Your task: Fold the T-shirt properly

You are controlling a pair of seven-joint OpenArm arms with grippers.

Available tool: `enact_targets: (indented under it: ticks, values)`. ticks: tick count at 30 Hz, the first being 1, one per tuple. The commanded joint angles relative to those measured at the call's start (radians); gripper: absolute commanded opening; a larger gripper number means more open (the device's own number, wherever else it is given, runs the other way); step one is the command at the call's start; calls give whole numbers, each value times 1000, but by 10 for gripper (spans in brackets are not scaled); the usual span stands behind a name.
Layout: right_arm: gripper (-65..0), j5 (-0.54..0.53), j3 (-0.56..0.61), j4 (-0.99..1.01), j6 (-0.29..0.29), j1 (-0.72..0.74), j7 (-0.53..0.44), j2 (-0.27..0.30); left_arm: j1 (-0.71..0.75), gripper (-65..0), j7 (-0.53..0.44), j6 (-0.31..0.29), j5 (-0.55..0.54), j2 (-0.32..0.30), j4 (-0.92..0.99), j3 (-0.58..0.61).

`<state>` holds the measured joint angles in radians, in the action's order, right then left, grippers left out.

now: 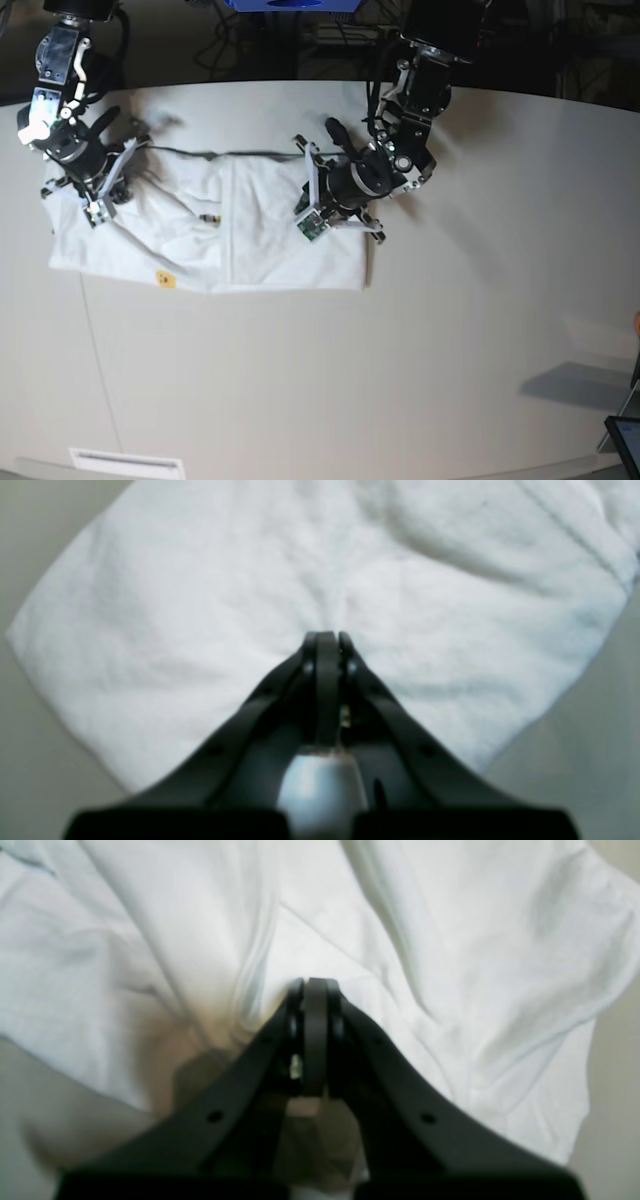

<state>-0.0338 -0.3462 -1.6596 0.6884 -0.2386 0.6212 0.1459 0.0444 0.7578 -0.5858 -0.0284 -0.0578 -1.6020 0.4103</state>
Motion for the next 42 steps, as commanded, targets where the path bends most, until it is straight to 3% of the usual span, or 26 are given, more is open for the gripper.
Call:
enact_targets:
  ticks: [1,7,13,23,30,35,40,42]
  values:
    - [-641,21,-1,-3,10,-5,36,8,15,-650,79,-18,28,2,15,5]
    - [-641,21,2,-3,10,-5,38,8,24,-650,87,-18,31,2,-143,-1]
    - [-641,21,2,-3,10,-5,38,8,16,-650,147,-18,29,2,-240,-87]
    - [-641,21,3,-17,10,3,35,10,12,-650,142,-18,40,-9,-136,-133]
    - [-638,21,3,-166,10,2,39,10,2,-650,141,-18,38,-73,-113,-133]
    - [-546,21,-7,-264,10,-2,59,7,-1,-650,141,-18,38,-121,-114,-135]
    - [-461,13,-84,-291,10,49,202,2,1,-650,141,-18,35,-165,-114,-135]
    - [-450,-39,-123,-291,10,71,268,2,-1,-650,141,-20,35,-178,-116,-136]
